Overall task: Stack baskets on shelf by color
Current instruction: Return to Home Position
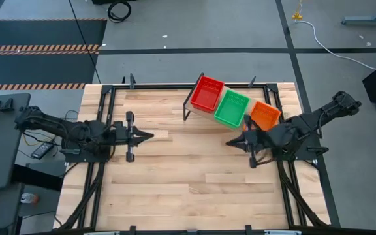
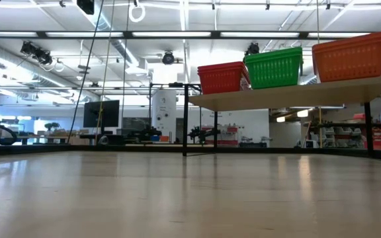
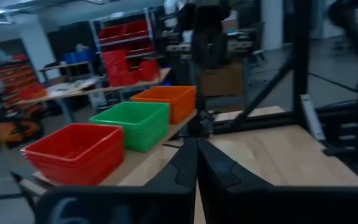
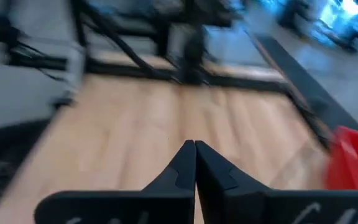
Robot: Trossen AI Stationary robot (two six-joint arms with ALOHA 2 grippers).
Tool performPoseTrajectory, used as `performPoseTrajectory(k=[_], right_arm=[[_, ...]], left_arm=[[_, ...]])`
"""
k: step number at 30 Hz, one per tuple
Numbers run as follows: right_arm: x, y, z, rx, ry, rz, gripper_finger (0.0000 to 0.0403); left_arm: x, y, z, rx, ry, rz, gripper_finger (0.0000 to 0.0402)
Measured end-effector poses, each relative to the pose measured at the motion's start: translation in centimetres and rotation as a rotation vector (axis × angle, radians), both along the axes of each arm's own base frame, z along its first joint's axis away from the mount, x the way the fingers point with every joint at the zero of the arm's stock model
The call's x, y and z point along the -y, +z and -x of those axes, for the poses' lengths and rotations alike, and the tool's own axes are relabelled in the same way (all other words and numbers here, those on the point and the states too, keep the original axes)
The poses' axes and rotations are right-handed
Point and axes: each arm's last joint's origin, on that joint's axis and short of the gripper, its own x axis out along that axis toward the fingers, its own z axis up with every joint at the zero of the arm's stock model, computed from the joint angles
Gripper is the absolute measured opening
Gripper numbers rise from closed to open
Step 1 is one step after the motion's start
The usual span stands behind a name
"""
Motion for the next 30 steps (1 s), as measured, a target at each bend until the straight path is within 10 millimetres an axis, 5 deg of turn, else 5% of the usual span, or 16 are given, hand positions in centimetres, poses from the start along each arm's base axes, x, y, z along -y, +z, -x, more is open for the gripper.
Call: performPoseTrajectory(k=[5,19,30], right_arm=[[0.3,-3.1,2.2,0.179,0.266,-0.056,0.0010],[2.1,-11.2,4.7,0.263,0.335,-0.034,0.0005],[1.7,-11.7,5.7,0.456,0.505,0.132,0.0006]], left_arm=[[0.1,-0.5,0.5,0.029,-0.078,0.005,0.0004],[0.2,-4.5,0.8,0.090,-0.152,0.108,0.0001],[0.4,-5.2,0.8,0.061,-0.147,0.191,0.0001]])
